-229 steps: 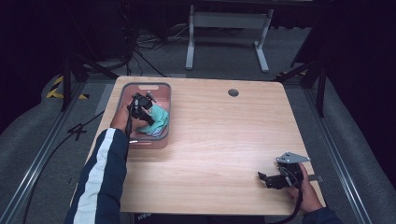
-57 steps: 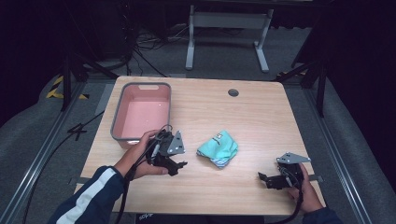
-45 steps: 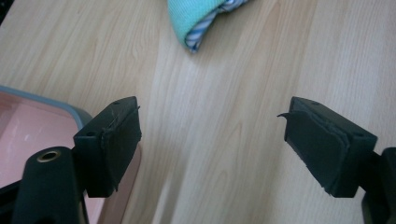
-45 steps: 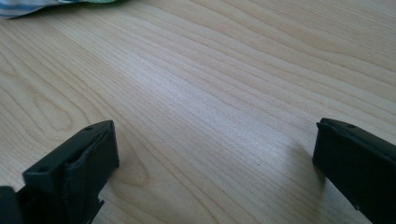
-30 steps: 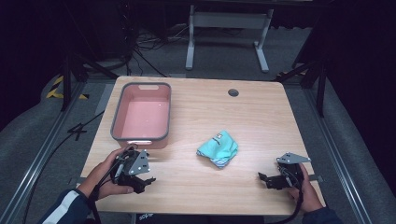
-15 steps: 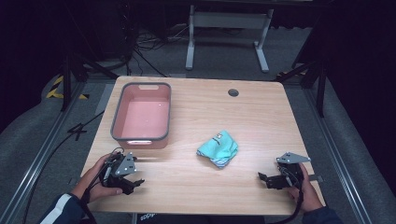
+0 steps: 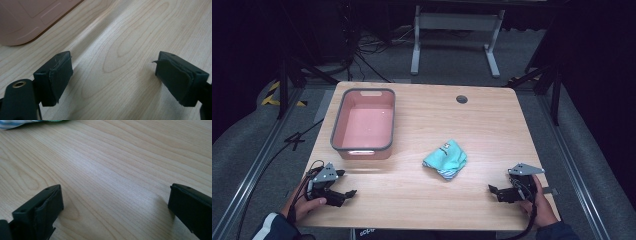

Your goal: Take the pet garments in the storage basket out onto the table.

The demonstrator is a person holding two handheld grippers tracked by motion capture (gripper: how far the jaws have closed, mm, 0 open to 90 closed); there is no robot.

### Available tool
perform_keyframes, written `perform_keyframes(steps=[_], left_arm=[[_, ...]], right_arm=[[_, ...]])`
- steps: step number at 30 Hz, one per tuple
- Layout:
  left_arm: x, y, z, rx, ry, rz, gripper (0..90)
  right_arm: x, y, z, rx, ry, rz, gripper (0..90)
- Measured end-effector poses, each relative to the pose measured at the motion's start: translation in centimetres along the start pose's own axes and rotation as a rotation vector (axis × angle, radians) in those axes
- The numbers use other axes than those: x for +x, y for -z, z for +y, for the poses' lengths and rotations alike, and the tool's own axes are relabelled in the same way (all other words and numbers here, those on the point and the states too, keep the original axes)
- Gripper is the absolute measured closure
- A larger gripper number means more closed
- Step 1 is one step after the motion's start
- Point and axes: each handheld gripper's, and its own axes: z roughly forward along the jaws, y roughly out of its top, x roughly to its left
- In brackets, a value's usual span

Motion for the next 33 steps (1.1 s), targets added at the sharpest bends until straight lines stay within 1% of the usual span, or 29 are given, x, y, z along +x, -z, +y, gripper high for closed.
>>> perform_keyframes(steps=[3,11,33], left_arm=[[-0.07,0.03,-0.02,0.002,0.008,0.006,14.4],[-0.05,-0.01,-0.04,-0.002,0.009,0.001,14.3],[-0.06,0.01,-0.03,0.000,0.007,0.005,14.1]], right_arm=[[-0.01,0.00,0.00,0.000,0.001,0.001,0.1],[-0.03,-0.01,0.01,0.000,0.003,0.003,0.1],[0.02,0.01,-0.01,0.000,-0.001,-0.002,0.1]])
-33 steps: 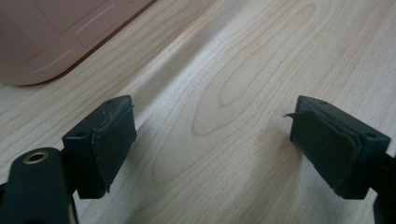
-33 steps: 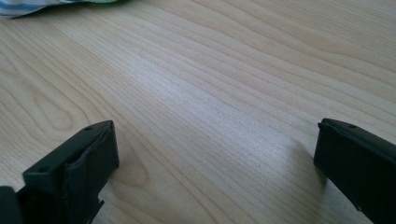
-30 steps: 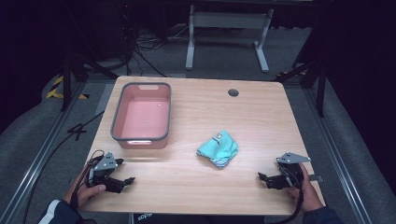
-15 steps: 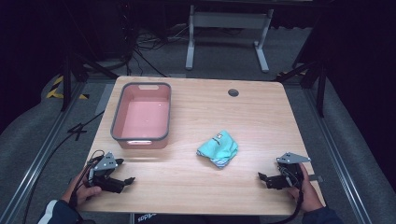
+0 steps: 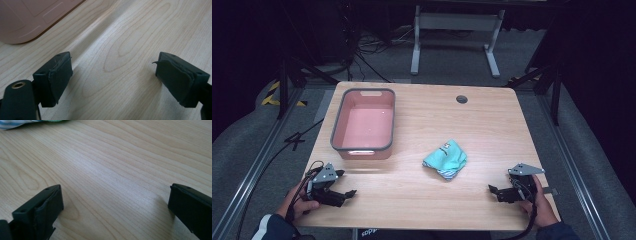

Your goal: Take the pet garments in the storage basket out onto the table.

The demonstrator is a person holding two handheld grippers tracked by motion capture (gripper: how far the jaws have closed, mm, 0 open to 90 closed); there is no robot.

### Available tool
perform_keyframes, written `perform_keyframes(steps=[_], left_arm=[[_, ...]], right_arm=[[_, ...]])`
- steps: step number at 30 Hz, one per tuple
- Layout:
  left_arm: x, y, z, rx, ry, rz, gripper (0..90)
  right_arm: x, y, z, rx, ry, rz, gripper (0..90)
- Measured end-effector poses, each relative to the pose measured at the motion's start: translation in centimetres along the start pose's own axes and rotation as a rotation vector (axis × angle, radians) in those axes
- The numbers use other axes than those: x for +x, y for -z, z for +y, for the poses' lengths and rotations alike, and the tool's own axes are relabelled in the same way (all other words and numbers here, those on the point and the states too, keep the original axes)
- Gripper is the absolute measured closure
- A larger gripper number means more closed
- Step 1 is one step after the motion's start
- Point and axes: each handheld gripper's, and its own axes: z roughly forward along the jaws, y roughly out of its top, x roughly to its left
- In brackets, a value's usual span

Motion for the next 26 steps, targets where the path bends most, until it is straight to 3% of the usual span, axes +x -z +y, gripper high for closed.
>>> perform_keyframes(steps=[26], left_arm=[[0.00,0.00,0.01,0.001,0.000,0.000,14.0]], right_arm=[[-0.01,-0.01,0.01,0.000,0.001,0.001,0.1]])
